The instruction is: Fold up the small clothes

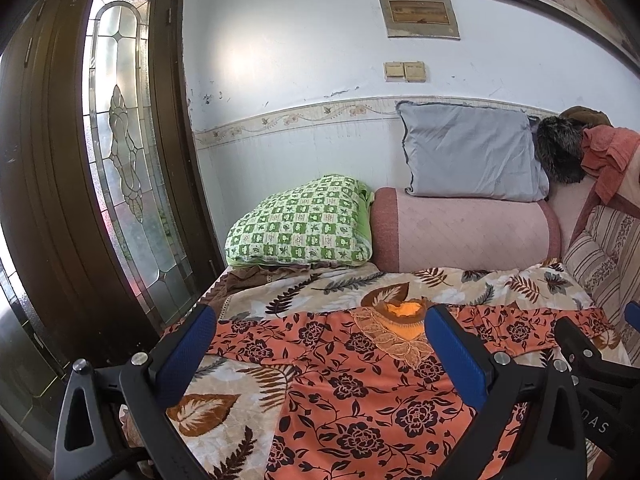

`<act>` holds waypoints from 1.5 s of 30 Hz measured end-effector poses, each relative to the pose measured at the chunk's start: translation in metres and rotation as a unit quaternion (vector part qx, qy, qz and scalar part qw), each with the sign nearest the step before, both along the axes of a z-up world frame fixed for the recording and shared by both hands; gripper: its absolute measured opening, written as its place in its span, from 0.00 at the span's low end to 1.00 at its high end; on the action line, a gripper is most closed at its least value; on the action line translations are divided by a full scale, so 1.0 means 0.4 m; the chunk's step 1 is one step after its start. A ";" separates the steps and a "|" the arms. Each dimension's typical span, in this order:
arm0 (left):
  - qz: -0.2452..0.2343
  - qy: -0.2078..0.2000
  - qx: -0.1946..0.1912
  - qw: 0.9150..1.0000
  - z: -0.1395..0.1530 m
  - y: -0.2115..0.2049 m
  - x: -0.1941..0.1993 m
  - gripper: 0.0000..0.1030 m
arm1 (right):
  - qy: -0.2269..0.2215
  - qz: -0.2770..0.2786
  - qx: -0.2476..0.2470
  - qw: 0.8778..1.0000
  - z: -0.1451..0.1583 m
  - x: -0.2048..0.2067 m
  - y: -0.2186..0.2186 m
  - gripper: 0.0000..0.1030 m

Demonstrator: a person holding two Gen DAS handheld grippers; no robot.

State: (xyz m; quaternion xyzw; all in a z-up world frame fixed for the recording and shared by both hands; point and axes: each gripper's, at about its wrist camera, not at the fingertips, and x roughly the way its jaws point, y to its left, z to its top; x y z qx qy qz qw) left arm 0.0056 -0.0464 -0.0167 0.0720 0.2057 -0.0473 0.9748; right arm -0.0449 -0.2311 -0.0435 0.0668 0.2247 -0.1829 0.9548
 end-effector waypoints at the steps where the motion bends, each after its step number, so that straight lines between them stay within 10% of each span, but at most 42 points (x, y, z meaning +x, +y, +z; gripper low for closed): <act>1: -0.001 0.001 0.000 1.000 -0.003 -0.003 0.004 1.00 | 0.001 0.000 0.001 1.000 -0.003 0.003 -0.002 1.00; 18: -0.009 0.046 0.017 0.999 -0.108 -0.061 0.118 1.00 | 0.039 -0.012 0.013 0.999 -0.088 0.089 -0.058 1.00; 28: 0.007 0.241 -0.004 0.970 -0.487 -0.083 0.421 1.00 | 0.075 -0.036 0.099 0.992 -0.299 0.183 -0.304 1.00; 36: 0.029 0.272 -0.026 0.961 -0.664 -0.147 0.554 1.00 | 0.131 -0.184 0.200 0.953 -0.610 0.215 -0.799 1.00; 45: -0.005 0.218 -0.037 0.975 -0.712 -0.165 0.603 1.00 | 0.011 -0.288 0.380 0.879 -0.788 0.194 -1.182 0.99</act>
